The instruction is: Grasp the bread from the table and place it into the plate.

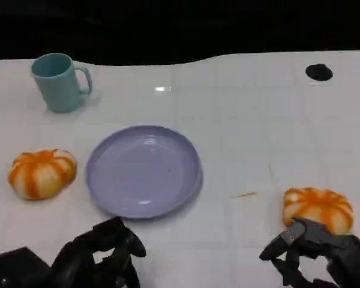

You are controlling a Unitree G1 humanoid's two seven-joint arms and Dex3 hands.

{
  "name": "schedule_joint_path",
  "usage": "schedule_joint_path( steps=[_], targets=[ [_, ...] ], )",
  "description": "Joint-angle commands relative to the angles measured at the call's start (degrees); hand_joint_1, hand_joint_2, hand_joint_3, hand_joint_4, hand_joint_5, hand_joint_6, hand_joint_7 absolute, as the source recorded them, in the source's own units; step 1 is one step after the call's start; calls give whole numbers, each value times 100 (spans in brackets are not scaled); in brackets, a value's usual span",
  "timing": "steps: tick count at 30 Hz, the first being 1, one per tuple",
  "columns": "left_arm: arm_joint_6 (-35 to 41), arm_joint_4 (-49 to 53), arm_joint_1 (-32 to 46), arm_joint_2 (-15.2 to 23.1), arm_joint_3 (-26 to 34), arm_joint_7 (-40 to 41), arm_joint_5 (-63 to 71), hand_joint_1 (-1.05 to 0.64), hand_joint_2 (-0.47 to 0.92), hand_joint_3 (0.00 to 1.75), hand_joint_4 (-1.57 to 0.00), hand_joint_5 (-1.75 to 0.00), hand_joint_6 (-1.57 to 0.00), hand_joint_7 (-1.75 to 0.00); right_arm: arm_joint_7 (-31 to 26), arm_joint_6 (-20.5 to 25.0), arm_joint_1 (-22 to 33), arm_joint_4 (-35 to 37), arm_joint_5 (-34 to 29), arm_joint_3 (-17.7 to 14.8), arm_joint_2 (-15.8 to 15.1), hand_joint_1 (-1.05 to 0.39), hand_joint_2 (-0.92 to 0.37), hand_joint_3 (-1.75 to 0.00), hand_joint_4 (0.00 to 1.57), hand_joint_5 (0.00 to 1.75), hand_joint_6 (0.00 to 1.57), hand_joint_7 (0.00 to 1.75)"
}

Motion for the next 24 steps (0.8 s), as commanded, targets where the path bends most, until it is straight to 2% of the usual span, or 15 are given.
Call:
schedule_joint_path(
  steps=[1,24],
  targets=[
    [-13,20,9,61,50,-1,-3,-69,92,60,-84,-175,-69,-153,-16,-45,-28,-11,38,-35,-18,-36,-88,-49,69,167,68,117],
    [7,5,24,55,55,8,-8,-70,90,62,-85,-175,-68,-153,-15,36,2,-92,73,-29,5,-35,-89,-46,70,166,68,112]
  ],
)
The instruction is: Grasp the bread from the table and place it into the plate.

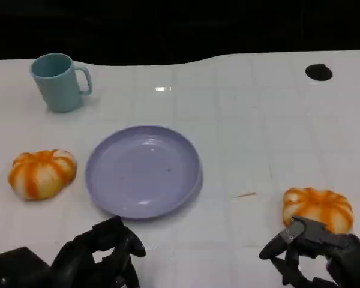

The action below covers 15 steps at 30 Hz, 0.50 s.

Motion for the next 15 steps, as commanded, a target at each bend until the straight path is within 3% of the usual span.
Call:
schedule_joint_path(
  steps=[1,6,15],
  targets=[
    [-9,4,29,58,44,5,-1,-70,90,62,-85,-175,-68,-153,-16,-9,23,-97,92,-33,2,-35,-90,-42,70,164,67,104],
    [-19,19,22,57,58,-12,-23,-69,90,63,-85,-175,-68,-153,20,-83,-21,-59,241,-53,38,-34,-91,-34,65,154,63,92],
    [-26,20,17,69,66,-22,-19,-70,90,62,-84,-175,-68,-153,-127,-132,-38,-213,106,-180,53,-35,-90,-23,53,122,46,93]
  ],
)
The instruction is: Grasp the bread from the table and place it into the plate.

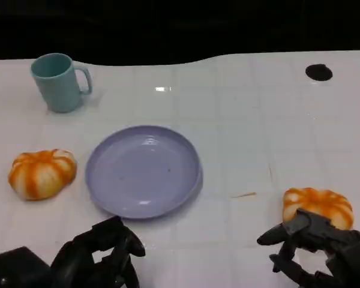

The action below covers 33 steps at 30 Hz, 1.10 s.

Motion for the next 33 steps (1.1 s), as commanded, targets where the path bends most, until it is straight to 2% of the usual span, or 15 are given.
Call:
schedule_joint_path(
  steps=[1,6,10,11,14,19,26,33],
  targets=[
    [-22,12,19,73,54,-20,-12,-70,90,62,-84,-175,-68,-153,-171,-45,-5,-196,-189,-177,-50,-35,-89,-22,51,119,44,92],
    [-58,32,24,70,46,-22,5,-70,90,62,-84,-175,-68,-153,-399,13,-12,-361,-667,-349,-138,-39,-88,-17,46,96,42,81],
    [-84,42,17,71,38,-21,24,-70,90,63,-84,-175,-68,-154,-578,-35,-70,-479,-1265,-538,-312,-41,-89,-11,39,78,42,63],
    [-85,39,17,74,35,-21,29,-70,90,63,-85,-175,-68,-154,-612,-20,-83,-516,-1413,-577,-373,-40,-89,-8,37,68,44,50],
    [-78,41,19,70,38,-7,37,-70,90,63,-84,-175,-68,-154,-685,22,-108,-623,-1841,-658,-556,-40,-90,-4,30,53,43,31],
    [-56,45,23,48,43,-22,-6,-70,90,63,-84,-175,-68,-153,-697,317,-3,-989,-2562,-731,-838,-42,-92,-2,18,38,37,13],
    [-105,65,39,17,24,-9,12,-70,89,63,-84,-175,-69,-153,-724,810,96,-1505,-3588,-800,-1154,-45,-86,0,5,29,27,3],
    [-97,76,30,21,21,-20,19,-71,89,63,-83,-175,-68,-152,-688,1343,85,-1786,-4317,-716,-1263,-44,-80,0,0,29,26,1]
  ],
)
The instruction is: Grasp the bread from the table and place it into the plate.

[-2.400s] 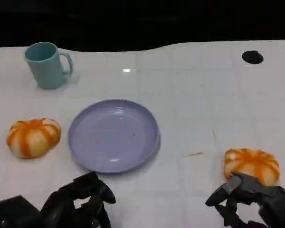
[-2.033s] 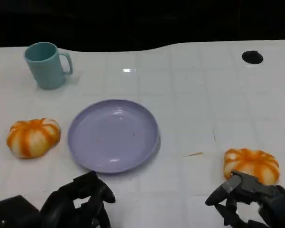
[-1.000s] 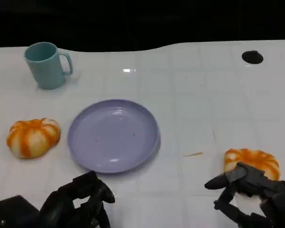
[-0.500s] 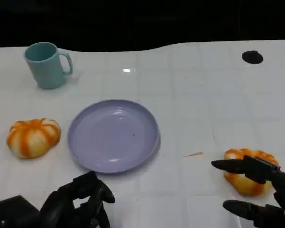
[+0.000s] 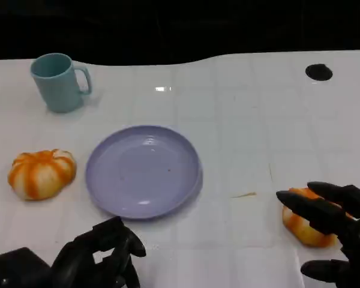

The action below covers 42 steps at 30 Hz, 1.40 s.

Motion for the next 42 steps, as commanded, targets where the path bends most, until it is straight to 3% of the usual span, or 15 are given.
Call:
schedule_joint_path(
  steps=[1,8,18,42],
  targets=[
    [-51,35,28,47,30,-9,0,-72,89,62,-83,-175,-69,-152,42,364,-12,-219,-434,31,-151,-45,-80,0,0,28,25,1],
    [-35,28,25,36,38,-4,-21,-71,89,61,-84,-175,-69,-152,115,909,-175,-262,-1165,257,-227,-46,-80,0,0,27,23,0],
    [3,-17,52,34,24,3,-28,-71,89,60,-84,-175,-70,-151,-15,1262,-597,198,-1780,651,-387,-41,-76,0,0,37,27,1],
    [222,-257,162,-15,-4,32,-94,-73,90,57,-84,-175,-72,-148,-5,1904,-1600,1419,-1926,1476,-583,-27,-73,0,5,37,31,0]
  ],
)
